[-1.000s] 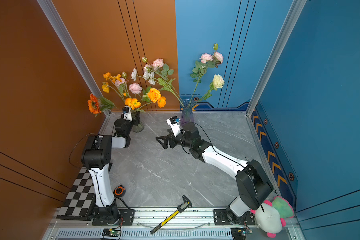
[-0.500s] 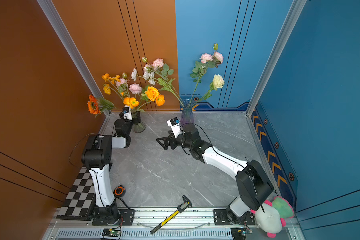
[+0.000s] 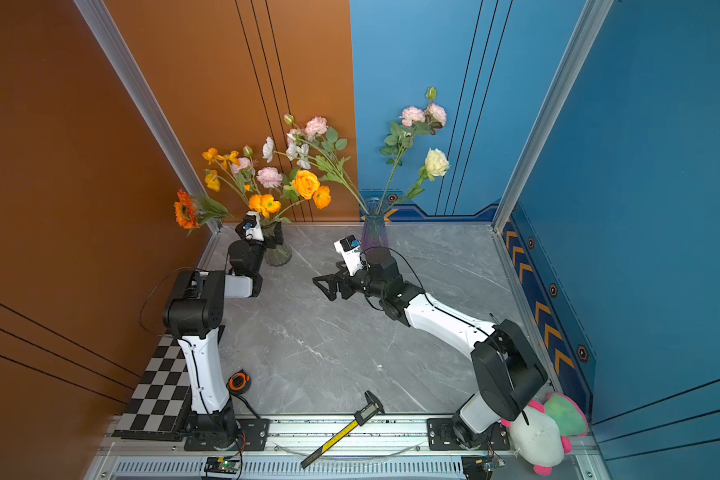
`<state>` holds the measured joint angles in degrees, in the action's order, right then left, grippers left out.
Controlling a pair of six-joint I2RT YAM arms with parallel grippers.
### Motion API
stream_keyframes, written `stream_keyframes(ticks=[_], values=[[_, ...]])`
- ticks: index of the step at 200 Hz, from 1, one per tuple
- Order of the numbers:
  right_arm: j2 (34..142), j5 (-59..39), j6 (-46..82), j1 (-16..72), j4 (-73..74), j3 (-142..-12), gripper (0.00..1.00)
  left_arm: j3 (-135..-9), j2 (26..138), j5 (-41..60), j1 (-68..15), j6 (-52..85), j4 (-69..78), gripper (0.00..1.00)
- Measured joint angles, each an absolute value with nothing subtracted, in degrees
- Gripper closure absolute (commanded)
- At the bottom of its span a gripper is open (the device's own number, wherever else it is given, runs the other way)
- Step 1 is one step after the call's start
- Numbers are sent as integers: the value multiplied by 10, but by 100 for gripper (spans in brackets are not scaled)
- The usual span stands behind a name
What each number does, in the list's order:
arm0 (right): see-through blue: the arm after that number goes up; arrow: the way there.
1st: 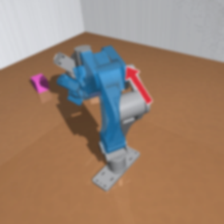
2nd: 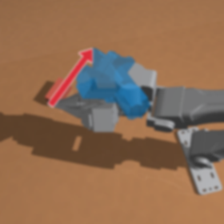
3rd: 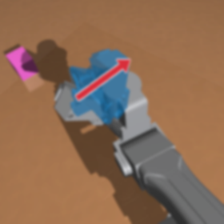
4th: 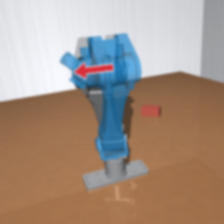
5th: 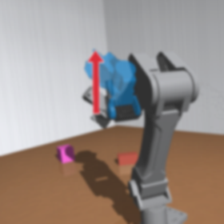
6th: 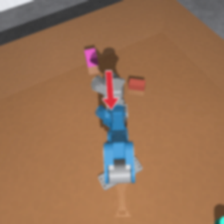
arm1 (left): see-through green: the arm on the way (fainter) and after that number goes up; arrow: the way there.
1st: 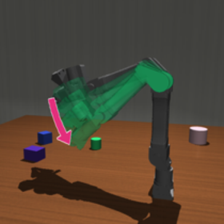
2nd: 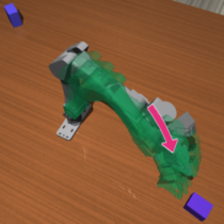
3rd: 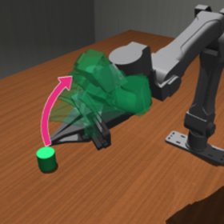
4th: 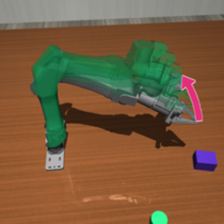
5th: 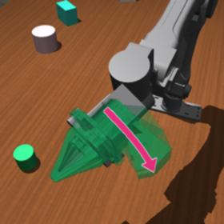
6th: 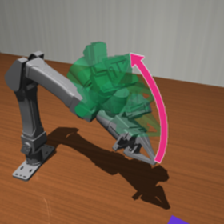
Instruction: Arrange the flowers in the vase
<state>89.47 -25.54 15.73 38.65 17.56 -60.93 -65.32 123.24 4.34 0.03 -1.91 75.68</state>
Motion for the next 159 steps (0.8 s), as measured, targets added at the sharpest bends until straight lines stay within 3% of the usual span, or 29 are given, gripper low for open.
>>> stream_keyframes(ticks=[100, 134, 159], values=[[821, -252, 171, 387, 176, -528, 0, -526, 1188, 26, -18, -2, 787, 2], [755, -238, 188, 387, 175, -448, 0, -407, 1091, -8, -30, 8, 787, 2], [676, -214, 209, 390, 162, -358, 0, -268, 959, -68, -49, 12, 788, 2]])
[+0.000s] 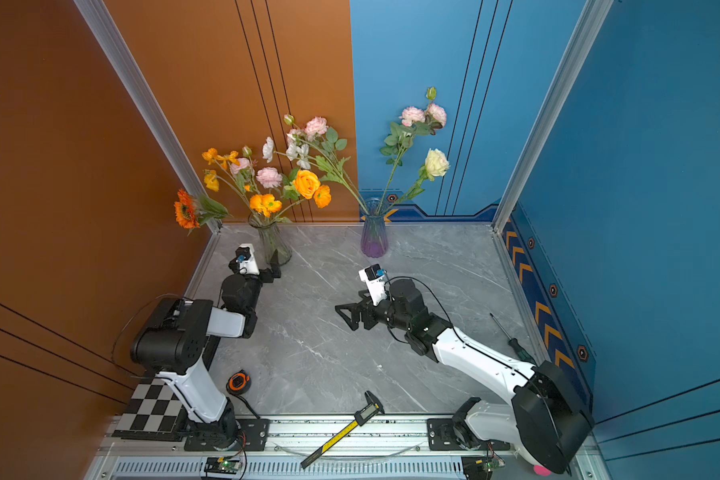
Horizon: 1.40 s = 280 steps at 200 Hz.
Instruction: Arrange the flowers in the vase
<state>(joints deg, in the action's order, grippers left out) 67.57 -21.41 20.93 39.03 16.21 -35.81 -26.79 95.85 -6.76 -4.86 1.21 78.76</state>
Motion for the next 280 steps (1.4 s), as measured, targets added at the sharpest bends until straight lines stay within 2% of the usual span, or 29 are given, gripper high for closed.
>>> stream_keyframes(ticks=[22, 38, 66, 82, 94, 115, 150, 183, 238, 280], values=[[573, -176, 225, 397, 110, -287, 0, -139, 797, -141, -94, 20, 774, 2], [484, -137, 235, 397, 47, -264, 0, -69, 620, -200, -149, 30, 689, 2], [341, -72, 247, 396, -59, -262, 0, -64, 293, -281, -238, 33, 409, 2], [279, -44, 256, 382, -110, -262, 0, -72, 164, -329, -252, 26, 291, 2], [262, -34, 262, 359, -136, -262, 0, -70, 116, -367, -252, 24, 234, 2], [289, -34, 269, 301, -165, -263, 0, -57, 143, -399, -243, 24, 193, 2], [389, -60, 249, 218, -206, -303, 0, -67, 336, -404, -220, 4, 173, 2], [388, 1, 208, 183, -192, -294, 0, -65, 425, -377, -190, -16, 235, 2], [306, 143, 129, 130, -83, -164, 0, -36, 462, -306, -136, -24, 341, 2], [305, 169, 96, 91, 88, -47, 0, -35, 570, -238, -88, -17, 435, 2]])
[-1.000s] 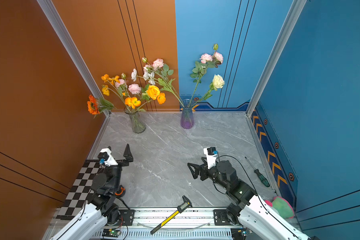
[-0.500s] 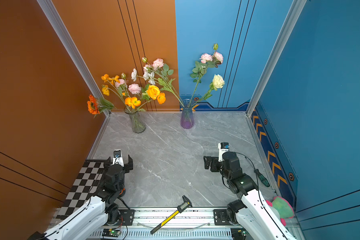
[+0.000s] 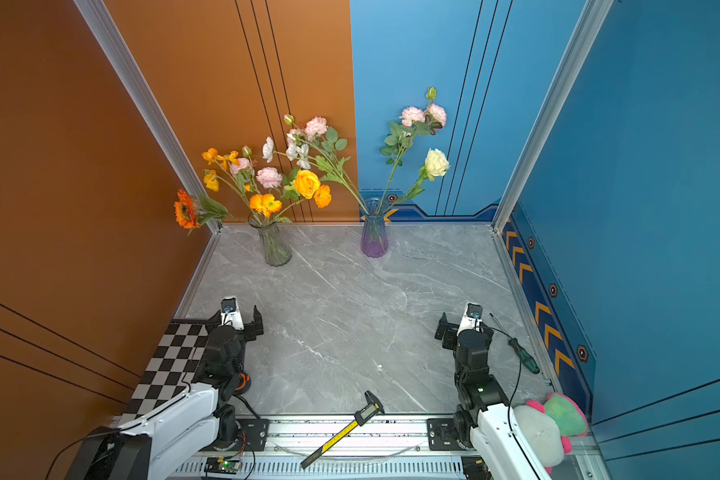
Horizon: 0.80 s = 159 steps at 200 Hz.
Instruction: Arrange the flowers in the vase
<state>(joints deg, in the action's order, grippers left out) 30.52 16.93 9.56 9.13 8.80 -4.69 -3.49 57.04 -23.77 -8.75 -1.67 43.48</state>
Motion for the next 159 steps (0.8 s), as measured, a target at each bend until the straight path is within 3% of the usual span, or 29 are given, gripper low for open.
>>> stream_keyframes(ticks=[36, 76, 159], values=[[374, 168, 72, 79, 216, -25, 0, -52, 716, -198, -81, -29, 556, 2], [550, 121, 37, 60, 332, -57, 0, -82, 914, -169, -68, -36, 714, 2], [805, 54, -30, 77, 622, -79, 0, -96, 931, -202, -102, -61, 791, 2]])
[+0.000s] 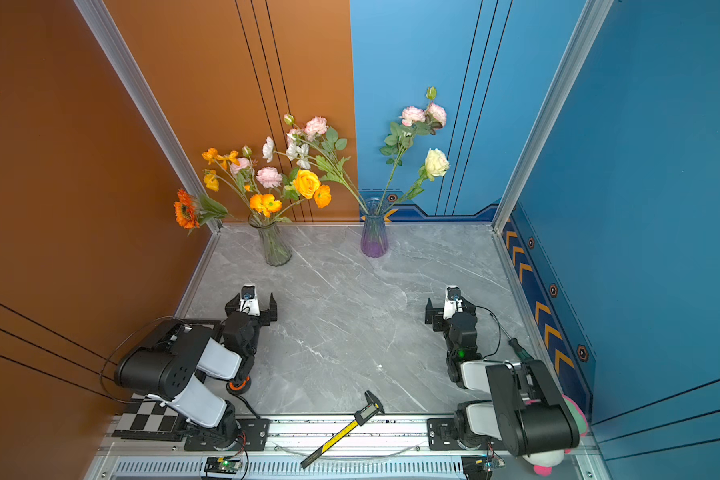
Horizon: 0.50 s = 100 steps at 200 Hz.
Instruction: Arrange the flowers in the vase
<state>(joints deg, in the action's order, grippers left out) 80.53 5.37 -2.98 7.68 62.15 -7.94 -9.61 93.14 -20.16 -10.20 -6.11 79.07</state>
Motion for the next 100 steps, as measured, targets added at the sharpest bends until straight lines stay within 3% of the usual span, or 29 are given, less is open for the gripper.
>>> stream_keyframes(ticks=[30, 100], values=[[917, 80, -43, 93, 720, -79, 0, -97, 932, -212, -103, -63, 793, 2], [889, 33, 8, 0, 585, -214, 0, -100, 934, -221, -103, -65, 795, 2]])
